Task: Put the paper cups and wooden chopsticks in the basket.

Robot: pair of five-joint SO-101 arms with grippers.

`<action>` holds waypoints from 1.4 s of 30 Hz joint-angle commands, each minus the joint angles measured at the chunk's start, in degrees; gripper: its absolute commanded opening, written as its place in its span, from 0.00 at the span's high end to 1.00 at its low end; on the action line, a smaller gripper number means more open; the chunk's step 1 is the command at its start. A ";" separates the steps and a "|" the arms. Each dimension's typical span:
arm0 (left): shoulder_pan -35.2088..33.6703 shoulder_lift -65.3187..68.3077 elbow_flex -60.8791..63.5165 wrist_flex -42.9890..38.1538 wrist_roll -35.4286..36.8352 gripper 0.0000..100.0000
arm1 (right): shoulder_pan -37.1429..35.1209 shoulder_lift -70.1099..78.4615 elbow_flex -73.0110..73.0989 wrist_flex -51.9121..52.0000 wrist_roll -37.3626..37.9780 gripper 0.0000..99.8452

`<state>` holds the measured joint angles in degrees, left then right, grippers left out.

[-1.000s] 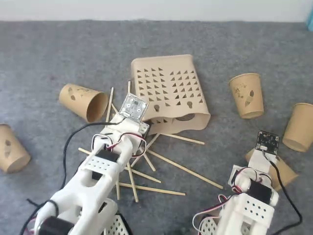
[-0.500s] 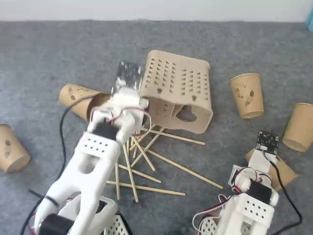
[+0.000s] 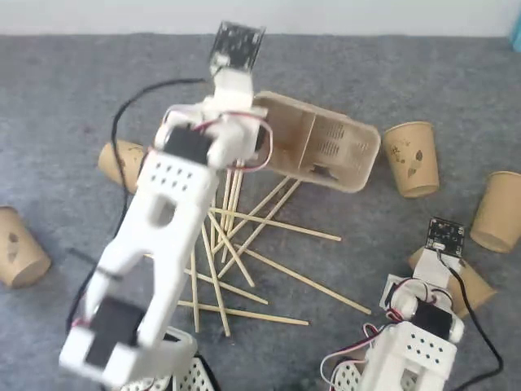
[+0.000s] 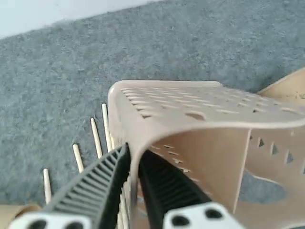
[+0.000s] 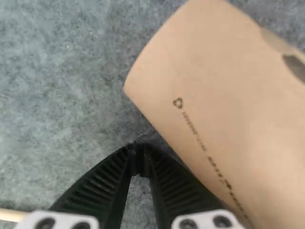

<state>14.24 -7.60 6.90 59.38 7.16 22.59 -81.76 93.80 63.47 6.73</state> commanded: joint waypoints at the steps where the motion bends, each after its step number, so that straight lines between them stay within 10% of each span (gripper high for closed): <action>1: 0.53 10.29 -16.04 2.29 1.93 0.99 | 0.84 -0.22 -1.85 -1.27 0.70 0.99; 24: -3.34 65.85 -101.41 36.04 4.66 0.91 | 0.84 -0.22 -1.85 -1.27 0.70 0.99; 29: -2.90 66.46 -102.46 41.23 4.48 0.83 | 0.84 -0.22 -1.85 -1.27 0.70 0.99; 42: -4.31 66.11 -102.20 41.49 4.57 0.99 | 0.84 -0.22 -1.85 -1.27 0.70 0.99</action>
<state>10.73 59.91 -93.32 98.42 11.21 22.59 -81.76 93.80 63.47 6.73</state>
